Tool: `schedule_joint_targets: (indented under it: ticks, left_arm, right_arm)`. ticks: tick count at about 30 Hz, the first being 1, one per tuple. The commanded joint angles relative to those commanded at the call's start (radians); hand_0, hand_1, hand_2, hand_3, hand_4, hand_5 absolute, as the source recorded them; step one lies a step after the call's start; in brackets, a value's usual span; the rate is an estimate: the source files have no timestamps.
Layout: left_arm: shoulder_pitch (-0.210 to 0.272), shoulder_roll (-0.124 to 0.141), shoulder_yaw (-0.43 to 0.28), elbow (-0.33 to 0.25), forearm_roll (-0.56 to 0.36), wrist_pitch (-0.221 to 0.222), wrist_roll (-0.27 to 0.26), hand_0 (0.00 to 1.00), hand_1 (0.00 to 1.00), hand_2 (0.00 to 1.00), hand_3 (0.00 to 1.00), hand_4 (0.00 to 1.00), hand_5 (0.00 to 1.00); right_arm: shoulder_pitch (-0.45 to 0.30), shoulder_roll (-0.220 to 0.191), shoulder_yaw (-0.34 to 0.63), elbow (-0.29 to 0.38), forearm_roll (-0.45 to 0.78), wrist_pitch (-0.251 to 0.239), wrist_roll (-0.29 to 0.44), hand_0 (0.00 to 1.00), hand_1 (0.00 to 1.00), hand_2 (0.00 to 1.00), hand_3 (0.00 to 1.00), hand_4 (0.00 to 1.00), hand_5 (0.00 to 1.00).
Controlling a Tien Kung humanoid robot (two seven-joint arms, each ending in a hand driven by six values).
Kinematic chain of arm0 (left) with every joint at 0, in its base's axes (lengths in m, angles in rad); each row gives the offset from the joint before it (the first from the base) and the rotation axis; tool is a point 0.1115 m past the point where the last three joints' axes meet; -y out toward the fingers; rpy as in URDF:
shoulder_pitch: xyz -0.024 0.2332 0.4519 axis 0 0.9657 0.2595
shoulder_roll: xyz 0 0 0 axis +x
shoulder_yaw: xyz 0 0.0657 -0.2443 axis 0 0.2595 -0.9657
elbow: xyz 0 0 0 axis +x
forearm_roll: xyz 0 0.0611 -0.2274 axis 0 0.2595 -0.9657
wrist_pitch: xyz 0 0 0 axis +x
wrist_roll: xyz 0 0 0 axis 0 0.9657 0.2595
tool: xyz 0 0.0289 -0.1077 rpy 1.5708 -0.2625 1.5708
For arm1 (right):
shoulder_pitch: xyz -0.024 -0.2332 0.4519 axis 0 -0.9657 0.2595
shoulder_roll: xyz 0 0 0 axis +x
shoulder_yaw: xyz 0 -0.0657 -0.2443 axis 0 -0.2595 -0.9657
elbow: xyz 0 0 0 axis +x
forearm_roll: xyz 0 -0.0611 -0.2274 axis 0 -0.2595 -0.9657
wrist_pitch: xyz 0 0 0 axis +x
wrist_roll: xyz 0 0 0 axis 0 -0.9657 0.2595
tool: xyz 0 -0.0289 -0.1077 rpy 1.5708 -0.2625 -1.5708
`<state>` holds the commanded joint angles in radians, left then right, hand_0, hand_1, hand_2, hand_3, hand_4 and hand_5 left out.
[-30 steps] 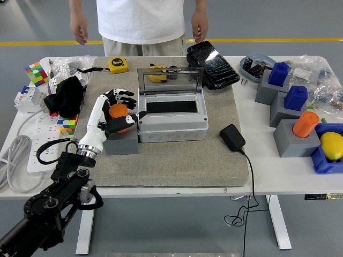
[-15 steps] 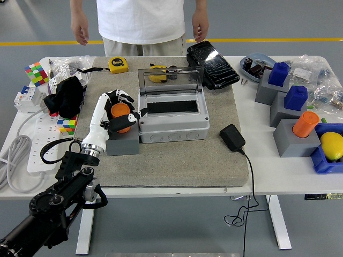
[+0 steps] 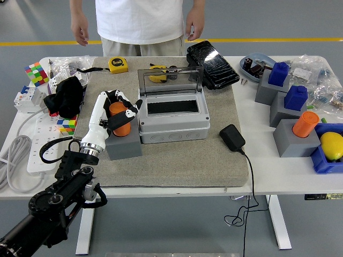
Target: Fetch the battery,place it into the box,close the lid of the box
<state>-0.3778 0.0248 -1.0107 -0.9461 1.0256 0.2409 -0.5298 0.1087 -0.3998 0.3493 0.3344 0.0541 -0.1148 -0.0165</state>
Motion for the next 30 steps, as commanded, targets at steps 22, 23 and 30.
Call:
schedule_joint_targets:
  ticks: [22, 23, 30]
  left_arm:
    - [-0.21, 0.065, 0.19, -0.167, 0.45, -0.001, 0.228, 0.031, 0.057, 0.138, 0.204, 0.637, 0.002]
    - [-0.227, 0.065, 0.208, -0.164, 0.481, -0.001, 0.244, 0.031, 0.057, 0.138, 0.204, 0.637, 0.002]
    - [-0.357, 0.042, 0.336, -0.108, 0.678, -0.004, 0.393, 0.036, 0.062, 0.142, 0.211, 0.715, 0.002]
  right_arm:
    - [0.002, -0.002, -0.001, 0.0, 0.001, -0.001, 0.001, 0.563, 0.591, 0.565, 0.541, 0.917, 0.476]
    - [0.002, -0.002, -0.001, 0.0, 0.002, -0.001, 0.001, 0.563, 0.591, 0.565, 0.541, 0.917, 0.476]
    - [0.004, -0.004, -0.011, 0.0, 0.007, -0.002, 0.001, 0.563, 0.591, 0.565, 0.541, 0.917, 0.476]
